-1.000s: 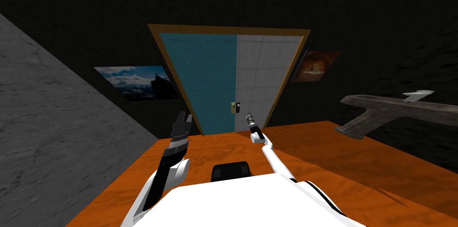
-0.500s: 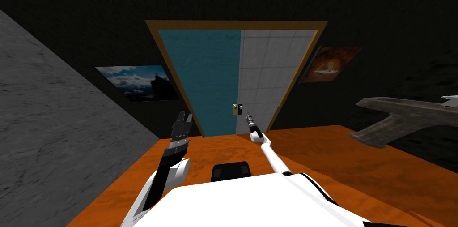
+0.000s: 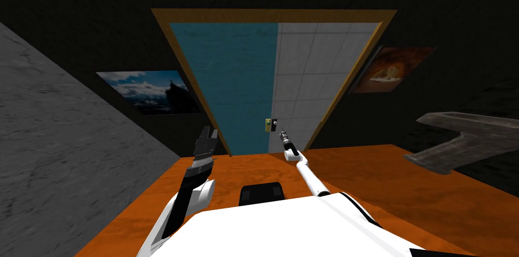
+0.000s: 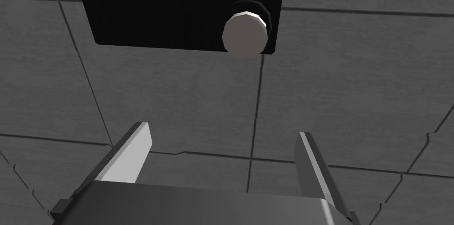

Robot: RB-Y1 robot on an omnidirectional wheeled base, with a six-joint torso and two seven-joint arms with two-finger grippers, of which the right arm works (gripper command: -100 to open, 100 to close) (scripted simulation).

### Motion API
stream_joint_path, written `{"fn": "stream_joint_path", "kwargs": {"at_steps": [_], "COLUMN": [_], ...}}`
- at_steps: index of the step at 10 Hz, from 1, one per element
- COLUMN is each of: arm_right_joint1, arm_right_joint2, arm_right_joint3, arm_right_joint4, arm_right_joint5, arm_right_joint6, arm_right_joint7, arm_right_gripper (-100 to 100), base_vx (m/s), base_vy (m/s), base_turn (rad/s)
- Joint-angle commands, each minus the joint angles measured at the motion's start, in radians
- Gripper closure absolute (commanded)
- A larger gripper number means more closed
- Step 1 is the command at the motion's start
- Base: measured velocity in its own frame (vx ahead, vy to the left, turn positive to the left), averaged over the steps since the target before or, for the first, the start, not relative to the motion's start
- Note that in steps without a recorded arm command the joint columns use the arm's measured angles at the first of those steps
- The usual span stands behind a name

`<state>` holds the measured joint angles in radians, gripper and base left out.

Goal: Pull the door open

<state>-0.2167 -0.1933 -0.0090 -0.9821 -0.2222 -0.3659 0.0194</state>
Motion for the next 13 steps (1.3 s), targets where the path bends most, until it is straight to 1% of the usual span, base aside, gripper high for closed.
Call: {"fn": "stream_joint_path", "kwargs": {"at_steps": [1,2,3,4,5,7,9,10,12,13], "arm_right_joint1": [0.021,0.032,0.045,0.047,0.056,0.064,0.059,0.055,0.038,0.028], "arm_right_joint2": [-0.031,-0.052,-0.080,-0.085,-0.106,-0.141,-0.150,-0.149,-0.139,-0.131], "arm_right_joint3": [-0.026,-0.041,-0.059,-0.063,-0.077,-0.096,-0.097,-0.094,-0.079,-0.070], "arm_right_joint4": [0.015,0.025,0.038,0.041,0.051,0.069,0.074,0.073,0.069,0.065], "arm_right_joint5": [-0.008,-0.013,-0.020,-0.022,-0.027,-0.036,-0.040,-0.040,-0.038,-0.036], "arm_right_joint6": [-0.002,-0.004,-0.008,-0.009,-0.012,-0.020,-0.025,-0.027,-0.031,-0.032], "arm_right_joint7": [-0.008,-0.015,-0.024,-0.026,-0.034,-0.051,-0.061,-0.064,-0.070,-0.071], "arm_right_gripper": [-100,-100,-100,-100,-100,-100,-100,-100,-100,-100], "base_vx": [-0.082,-0.075,-0.048,-0.015,0.019,0.081,0.173,0.175,0.213,0.196], "base_vy": [-0.052,-0.041,-0.036,-0.023,-0.005,-0.001,0.006,-0.004,0.020,0.059], "base_turn": [-0.118,-0.053,-0.036,-0.010,0.005,0.054,0.115,0.122,0.139,0.178]}}
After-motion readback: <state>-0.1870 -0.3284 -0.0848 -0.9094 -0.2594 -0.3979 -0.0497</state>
